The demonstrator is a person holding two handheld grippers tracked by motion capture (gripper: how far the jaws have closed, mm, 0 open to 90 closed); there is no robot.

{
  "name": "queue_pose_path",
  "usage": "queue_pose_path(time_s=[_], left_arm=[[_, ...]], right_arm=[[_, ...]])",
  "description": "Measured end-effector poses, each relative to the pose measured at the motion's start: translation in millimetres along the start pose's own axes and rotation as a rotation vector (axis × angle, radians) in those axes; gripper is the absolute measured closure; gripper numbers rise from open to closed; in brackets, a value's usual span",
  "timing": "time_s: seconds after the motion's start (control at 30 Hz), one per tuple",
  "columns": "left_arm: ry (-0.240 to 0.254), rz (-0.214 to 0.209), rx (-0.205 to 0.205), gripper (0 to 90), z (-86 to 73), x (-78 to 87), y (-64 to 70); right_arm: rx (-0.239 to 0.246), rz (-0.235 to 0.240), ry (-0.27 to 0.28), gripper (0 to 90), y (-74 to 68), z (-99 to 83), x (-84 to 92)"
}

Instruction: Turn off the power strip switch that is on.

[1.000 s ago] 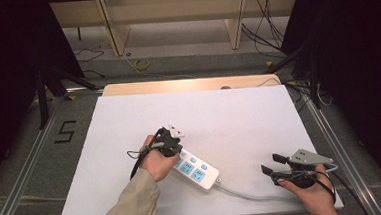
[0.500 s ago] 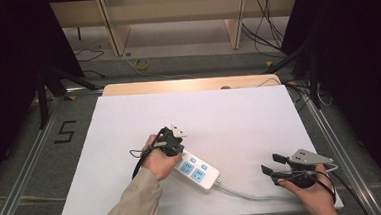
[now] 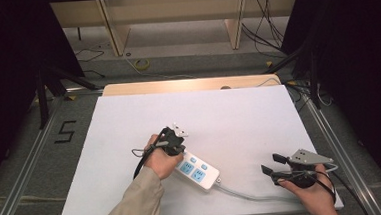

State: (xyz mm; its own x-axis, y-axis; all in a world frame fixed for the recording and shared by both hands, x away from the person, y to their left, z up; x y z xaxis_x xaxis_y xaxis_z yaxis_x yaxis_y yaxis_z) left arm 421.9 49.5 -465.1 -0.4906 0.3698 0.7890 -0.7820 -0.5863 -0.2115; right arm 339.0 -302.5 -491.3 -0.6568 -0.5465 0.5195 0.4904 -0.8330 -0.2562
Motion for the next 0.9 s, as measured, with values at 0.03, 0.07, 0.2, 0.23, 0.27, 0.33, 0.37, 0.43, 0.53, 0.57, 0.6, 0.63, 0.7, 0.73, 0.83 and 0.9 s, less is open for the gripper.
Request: queue_pose_path(time_s=[0.03,0.07,0.2,0.23,0.27,0.33,0.37,0.43,0.53,0.57,0.6,0.63,0.7,0.73,0.83,0.9], left_arm=[[-0.002,0.000,-0.001,89.7,0.1,-0.3,0.2],[-0.002,0.000,-0.001,89.7,0.2,-0.8,0.4],[-0.006,-0.004,-0.001,89.7,0.1,-2.4,0.4],[-0.007,-0.004,-0.001,89.7,0.1,-2.8,0.3],[-0.009,-0.005,-0.002,89.7,0.0,-3.2,0.4],[-0.010,-0.006,-0.002,89.7,0.1,-4.2,0.7],[-0.011,-0.008,-0.005,89.7,0.0,-4.7,0.6],[-0.012,-0.010,0.001,89.7,-0.3,-5.9,1.0],[-0.018,-0.010,0.000,89.7,-1.2,-7.3,0.7],[-0.020,-0.010,0.000,89.7,-1.5,-7.7,0.5],[-0.021,-0.010,0.000,89.7,-1.7,-8.0,0.5],[-0.022,-0.010,0.000,89.7,-1.7,-8.3,0.5],[-0.021,-0.011,0.001,89.7,-1.5,-8.6,0.6],[-0.020,-0.010,0.002,89.7,-1.5,-8.7,0.5],[-0.021,-0.011,-0.001,89.7,-1.2,-8.9,0.4],[-0.020,-0.011,-0.001,89.7,-1.0,-8.9,0.7]], right_arm=[[-0.001,0.000,0.000,36.6,-0.1,0.0,0.0],[0.000,0.000,0.001,36.6,-0.1,0.1,0.0],[-0.001,-0.001,0.001,36.6,0.1,0.1,0.1],[-0.001,-0.001,0.001,36.6,0.1,0.1,0.1],[-0.001,0.000,0.001,36.6,0.1,0.1,0.1],[0.001,0.000,0.000,36.6,0.0,0.0,0.1],[0.000,0.000,0.000,36.6,0.0,0.0,0.0],[0.000,0.000,0.000,36.6,0.0,0.0,0.1],[0.001,0.000,0.000,36.6,0.1,0.0,0.1],[0.001,0.000,0.000,36.6,0.1,0.0,0.1],[0.001,0.000,0.000,36.6,0.1,0.0,0.1],[0.001,0.000,0.000,36.6,0.0,0.0,0.1],[0.001,0.000,0.000,36.6,0.0,0.0,0.1],[0.001,0.000,-0.001,36.6,0.0,0.0,0.1],[0.001,0.000,-0.001,36.6,0.0,0.0,0.1],[0.001,0.001,-0.001,36.6,-0.1,0.0,0.0]])
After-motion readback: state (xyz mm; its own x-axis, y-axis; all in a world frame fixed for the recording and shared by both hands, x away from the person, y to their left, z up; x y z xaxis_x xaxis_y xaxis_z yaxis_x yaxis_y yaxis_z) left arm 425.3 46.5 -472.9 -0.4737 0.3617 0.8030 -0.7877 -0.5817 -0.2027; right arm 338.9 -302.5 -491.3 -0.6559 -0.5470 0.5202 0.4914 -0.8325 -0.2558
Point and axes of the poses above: each handheld gripper's, and its own axes: x roughly backward along the jaws, z roughly out of its top, y roughly to its right, the point moved 3 cm from there along -x, roughly forward along the jaws, and after that the axes turned 13 degrees about -x, right-handed, at the moved point
